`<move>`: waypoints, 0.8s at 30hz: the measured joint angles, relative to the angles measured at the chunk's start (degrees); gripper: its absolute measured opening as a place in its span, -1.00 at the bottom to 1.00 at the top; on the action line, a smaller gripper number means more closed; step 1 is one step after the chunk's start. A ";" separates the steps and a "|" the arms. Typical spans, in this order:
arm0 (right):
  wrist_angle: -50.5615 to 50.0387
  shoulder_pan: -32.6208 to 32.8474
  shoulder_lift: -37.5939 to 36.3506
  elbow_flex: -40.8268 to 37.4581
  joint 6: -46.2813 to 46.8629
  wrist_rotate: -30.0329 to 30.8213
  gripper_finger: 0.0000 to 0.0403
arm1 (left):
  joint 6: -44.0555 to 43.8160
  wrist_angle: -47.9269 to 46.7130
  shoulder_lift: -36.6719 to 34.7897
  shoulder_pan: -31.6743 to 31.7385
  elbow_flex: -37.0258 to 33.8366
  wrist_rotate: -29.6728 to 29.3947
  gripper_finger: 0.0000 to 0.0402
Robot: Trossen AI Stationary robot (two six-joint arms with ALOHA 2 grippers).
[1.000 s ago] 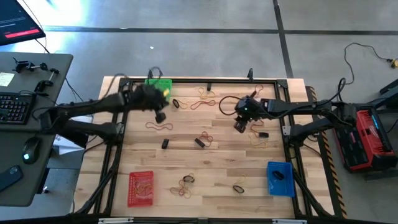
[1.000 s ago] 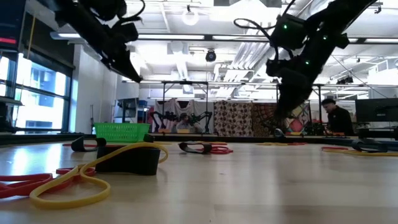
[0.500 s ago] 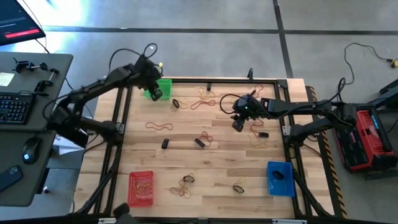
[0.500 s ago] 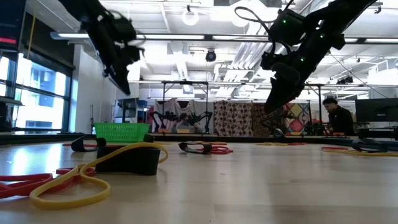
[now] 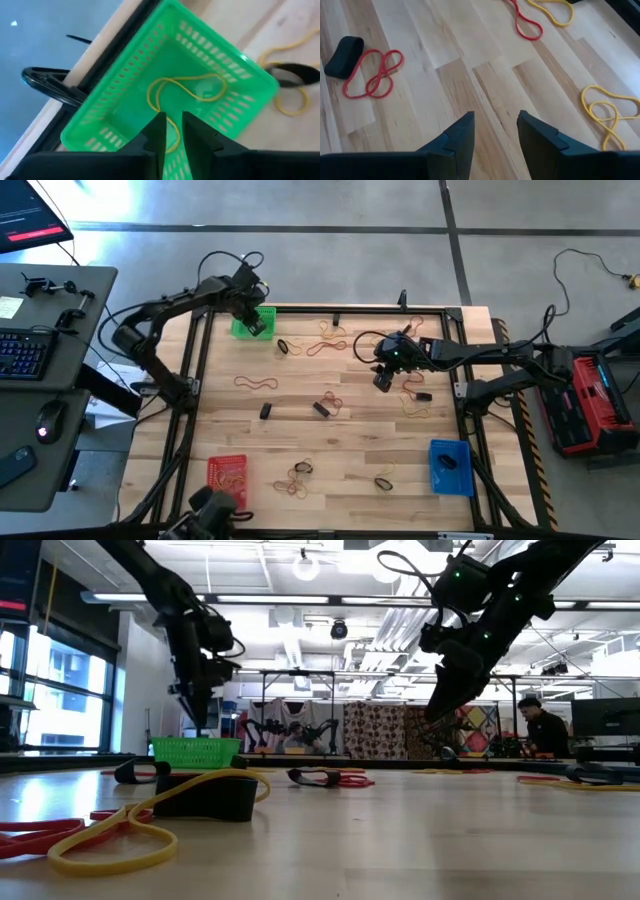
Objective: Sort rubber bands into baskets
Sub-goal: Put the yellow rubber band into the red bin
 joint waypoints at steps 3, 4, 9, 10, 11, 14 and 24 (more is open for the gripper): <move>-0.03 0.08 0.00 0.00 0.01 -0.83 -0.32 | -0.06 -0.19 2.75 0.27 1.48 0.13 -0.61; -0.02 0.27 0.00 0.00 0.06 -0.95 -0.32 | 0.18 -0.34 3.67 0.25 1.89 0.11 -0.59; -0.02 1.98 0.00 0.00 0.46 -0.98 -0.32 | 0.83 -0.86 7.58 0.20 3.33 -0.06 -0.47; -0.02 2.46 0.00 0.00 0.49 -1.01 -0.32 | 0.83 -0.74 8.11 0.20 3.39 -0.11 -0.46; -0.03 2.90 0.00 0.00 0.52 -1.01 -0.32 | 0.83 -0.70 8.65 0.22 3.39 -0.24 -0.45; -0.02 4.08 0.00 0.00 0.59 -1.01 -0.32 | 0.79 -0.64 10.08 0.20 3.39 -1.86 -0.43; 0.00 5.27 0.00 0.00 0.61 -0.98 -0.32 | 0.84 -0.09 13.35 0.31 3.39 -3.30 -0.42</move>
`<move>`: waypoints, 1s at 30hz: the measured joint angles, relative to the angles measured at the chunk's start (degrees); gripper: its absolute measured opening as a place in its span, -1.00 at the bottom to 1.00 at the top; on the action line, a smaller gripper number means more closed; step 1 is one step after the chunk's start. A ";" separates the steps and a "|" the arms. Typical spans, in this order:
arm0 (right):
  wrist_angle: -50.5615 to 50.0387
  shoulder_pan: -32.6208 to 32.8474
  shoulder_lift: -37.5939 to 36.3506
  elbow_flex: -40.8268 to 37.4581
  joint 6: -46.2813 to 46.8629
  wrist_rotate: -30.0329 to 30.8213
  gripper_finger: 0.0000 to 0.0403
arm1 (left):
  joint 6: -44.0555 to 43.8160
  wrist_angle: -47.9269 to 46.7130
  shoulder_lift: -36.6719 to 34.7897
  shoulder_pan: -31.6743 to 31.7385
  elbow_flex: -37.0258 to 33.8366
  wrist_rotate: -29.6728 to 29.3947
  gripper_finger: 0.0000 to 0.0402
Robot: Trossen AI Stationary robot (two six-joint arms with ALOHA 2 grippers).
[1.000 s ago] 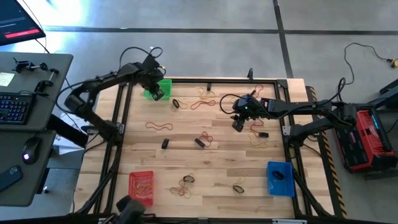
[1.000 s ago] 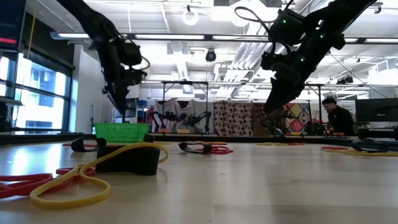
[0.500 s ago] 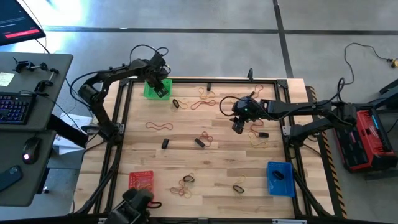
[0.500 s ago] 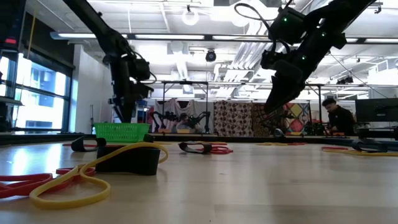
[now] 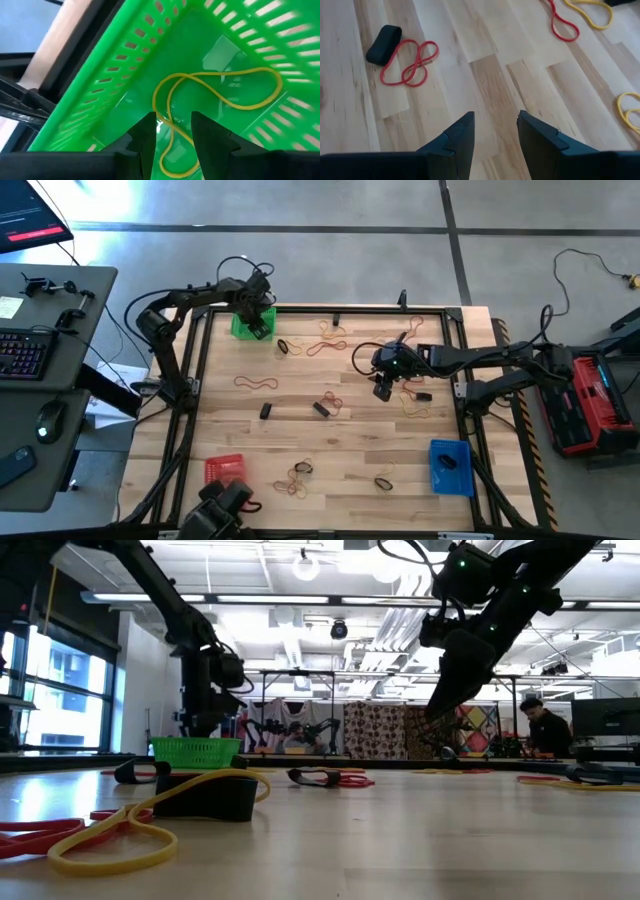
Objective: Sort rubber bands into baskets
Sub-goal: Put the yellow rubber band into the red bin
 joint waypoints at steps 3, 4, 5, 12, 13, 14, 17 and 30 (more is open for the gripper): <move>0.00 0.00 0.00 0.00 -0.01 0.02 -0.32 | -0.45 0.02 0.10 0.02 0.00 -0.13 -0.42; 0.01 0.00 0.00 0.00 -0.03 0.02 -0.32 | -0.47 0.02 0.10 0.02 0.00 -0.15 -0.42; 0.02 0.00 0.00 0.00 -0.12 0.02 -0.32 | -0.47 0.02 0.10 0.02 0.00 -0.15 -0.42; 0.00 0.00 0.00 0.00 -0.13 0.02 -0.32 | 0.43 -0.04 0.10 0.04 0.00 -1.23 -0.43; 0.00 0.00 0.00 0.00 -0.15 0.02 -0.32 | 0.43 -0.08 0.10 0.04 0.00 -1.26 -0.43; 0.02 0.00 0.00 0.00 -0.15 0.02 -0.32 | 0.43 -0.19 0.10 0.04 0.00 -1.15 -0.43; 0.02 0.00 0.00 0.00 -0.15 0.04 -0.32 | 0.43 -0.80 0.10 0.07 0.00 0.52 -0.43; 0.00 0.00 0.00 0.00 -0.16 0.04 -0.32 | -0.08 -1.73 0.10 1.03 -0.02 3.19 -0.43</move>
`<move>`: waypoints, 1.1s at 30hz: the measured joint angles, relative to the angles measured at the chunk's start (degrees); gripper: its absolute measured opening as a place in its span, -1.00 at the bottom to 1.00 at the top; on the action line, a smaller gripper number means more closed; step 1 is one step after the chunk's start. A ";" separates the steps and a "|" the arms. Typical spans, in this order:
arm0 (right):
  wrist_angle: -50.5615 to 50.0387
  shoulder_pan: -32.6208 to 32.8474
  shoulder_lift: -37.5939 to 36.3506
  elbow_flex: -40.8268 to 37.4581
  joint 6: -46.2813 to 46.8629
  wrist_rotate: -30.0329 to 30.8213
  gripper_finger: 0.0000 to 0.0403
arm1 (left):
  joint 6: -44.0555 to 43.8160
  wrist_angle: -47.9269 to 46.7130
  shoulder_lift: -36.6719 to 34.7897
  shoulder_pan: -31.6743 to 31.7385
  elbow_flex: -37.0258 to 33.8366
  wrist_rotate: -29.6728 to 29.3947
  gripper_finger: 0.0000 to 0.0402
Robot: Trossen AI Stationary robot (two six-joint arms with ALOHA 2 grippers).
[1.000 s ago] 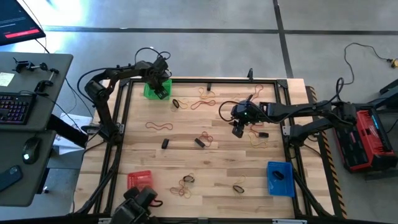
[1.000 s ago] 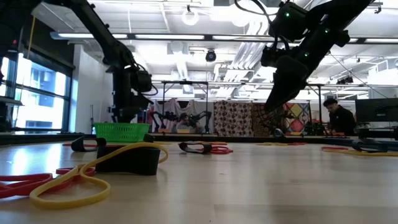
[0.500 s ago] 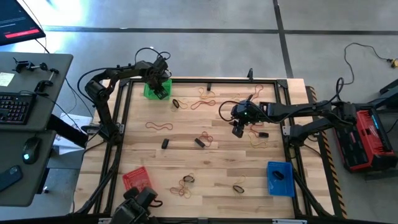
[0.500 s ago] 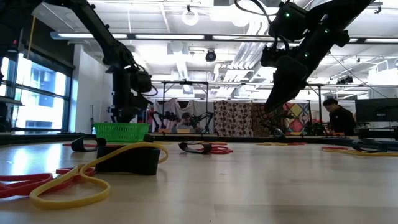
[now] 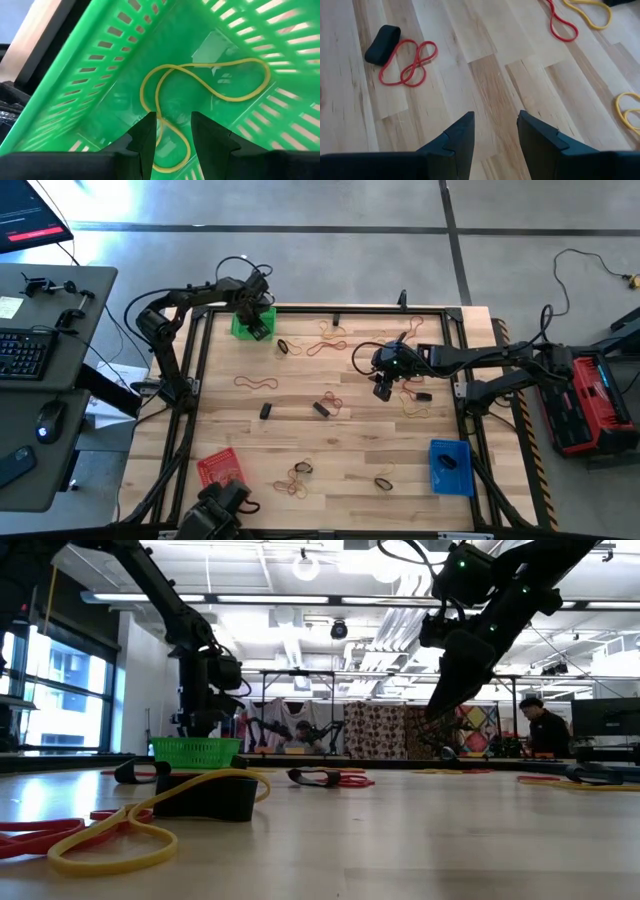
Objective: Sort rubber bands into baskets
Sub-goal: Put the yellow rubber band into the red bin
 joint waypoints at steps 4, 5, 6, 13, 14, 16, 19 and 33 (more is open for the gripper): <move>0.00 0.00 0.00 0.00 -0.01 0.00 -0.32 | 0.04 0.00 0.00 0.00 0.00 0.07 -0.47; 0.00 0.00 0.00 0.00 -0.01 0.00 -0.32 | 0.04 0.00 0.02 0.00 0.00 0.19 -0.50; 0.00 0.00 0.00 0.00 -0.01 0.00 -0.32 | 0.03 0.07 0.22 0.00 -0.01 0.34 -0.53; -0.02 0.00 0.00 0.00 -0.01 0.00 -0.32 | 0.04 0.37 2.52 -0.30 0.18 -0.81 -0.75; 0.00 0.00 0.00 0.00 -0.01 0.00 -0.32 | 0.06 0.39 2.48 -0.42 0.17 -1.01 -0.77; 0.01 0.00 0.00 0.00 -0.05 0.02 -0.32 | 0.07 0.38 1.92 -0.53 0.03 -1.27 -0.83; 0.02 0.00 0.00 0.00 -0.45 0.02 -0.32 | 0.26 0.26 0.93 -0.48 -0.04 -1.19 -0.93; 0.00 -0.02 0.00 0.00 -0.45 0.02 -0.32 | 0.61 -0.03 -7.83 -0.44 -0.04 -2.46 -1.00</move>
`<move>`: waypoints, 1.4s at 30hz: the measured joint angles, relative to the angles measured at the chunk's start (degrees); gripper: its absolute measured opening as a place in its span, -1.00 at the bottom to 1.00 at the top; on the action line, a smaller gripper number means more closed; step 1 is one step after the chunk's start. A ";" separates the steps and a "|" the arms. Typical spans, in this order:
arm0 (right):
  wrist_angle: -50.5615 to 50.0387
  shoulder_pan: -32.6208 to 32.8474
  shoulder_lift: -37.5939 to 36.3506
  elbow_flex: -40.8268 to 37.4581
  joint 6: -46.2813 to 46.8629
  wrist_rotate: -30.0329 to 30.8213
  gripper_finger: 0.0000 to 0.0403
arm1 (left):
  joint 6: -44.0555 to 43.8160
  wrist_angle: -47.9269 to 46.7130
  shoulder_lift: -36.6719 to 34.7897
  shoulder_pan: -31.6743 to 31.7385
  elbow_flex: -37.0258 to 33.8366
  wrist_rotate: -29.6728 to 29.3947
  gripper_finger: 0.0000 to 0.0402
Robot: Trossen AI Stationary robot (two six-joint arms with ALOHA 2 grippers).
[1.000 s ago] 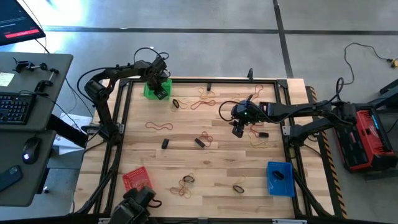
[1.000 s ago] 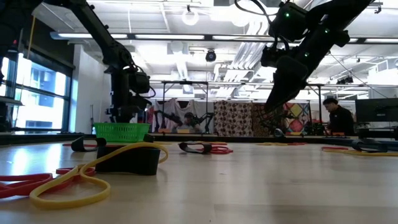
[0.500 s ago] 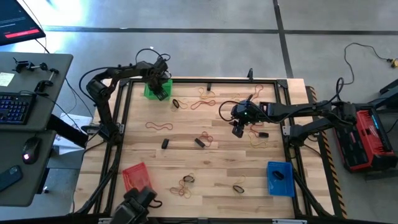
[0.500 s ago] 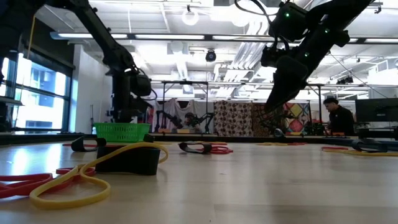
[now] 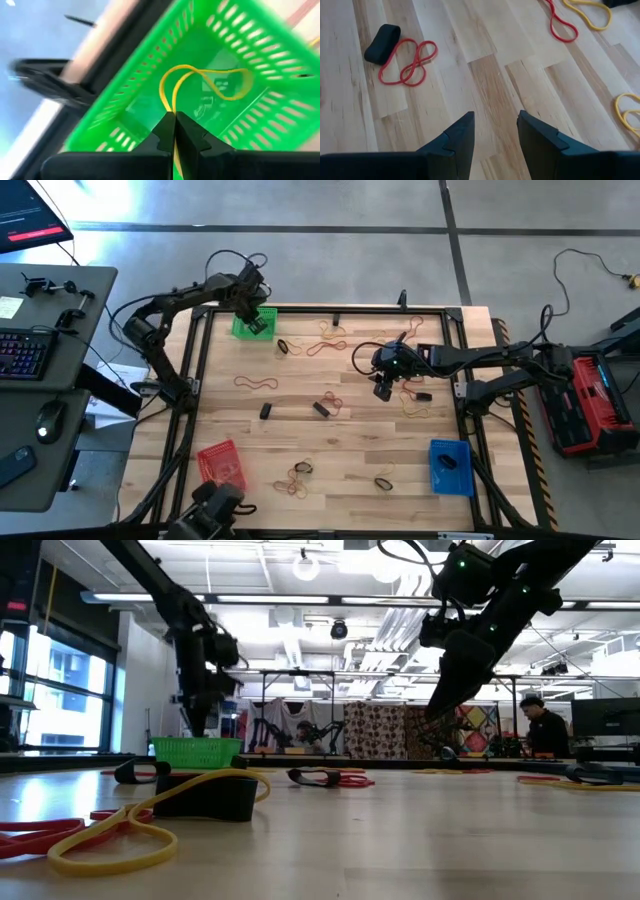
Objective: Sort rubber bands into baskets
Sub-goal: Put the yellow rubber band into the red bin
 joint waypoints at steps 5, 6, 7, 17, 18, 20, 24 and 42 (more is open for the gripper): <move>0.02 0.02 0.00 0.00 0.00 0.00 -0.32 | -0.47 -0.23 -7.59 -0.27 0.00 0.01 -1.00; 0.03 0.02 0.00 0.00 0.00 0.00 -0.32 | -0.57 -0.47 -9.39 -0.46 0.00 0.02 -1.00; 0.06 0.02 0.00 0.00 0.00 0.00 -0.32 | -0.61 -0.83 -11.27 -0.79 0.00 0.02 -1.00; 1.77 0.01 0.00 0.00 0.00 0.04 -0.32 | -4.55 -5.00 -31.13 -7.38 0.00 1.53 -1.00; 1.79 0.02 0.00 0.00 0.00 0.26 -0.32 | -5.08 -5.94 -33.00 -8.37 0.00 1.57 -1.00; 2.08 0.02 0.00 0.00 0.00 0.86 -0.32 | -6.39 -8.07 -36.37 -10.55 0.00 1.57 -1.00; 3.58 0.00 0.00 0.00 -0.02 1.11 -0.32 | -9.21 -12.49 -41.93 -15.70 0.00 1.61 -1.00; 22.18 3.63 6.96 0.00 -5.98 1.16 -0.89 | -23.91 -18.23 -50.18 -47.68 0.00 1.61 -1.00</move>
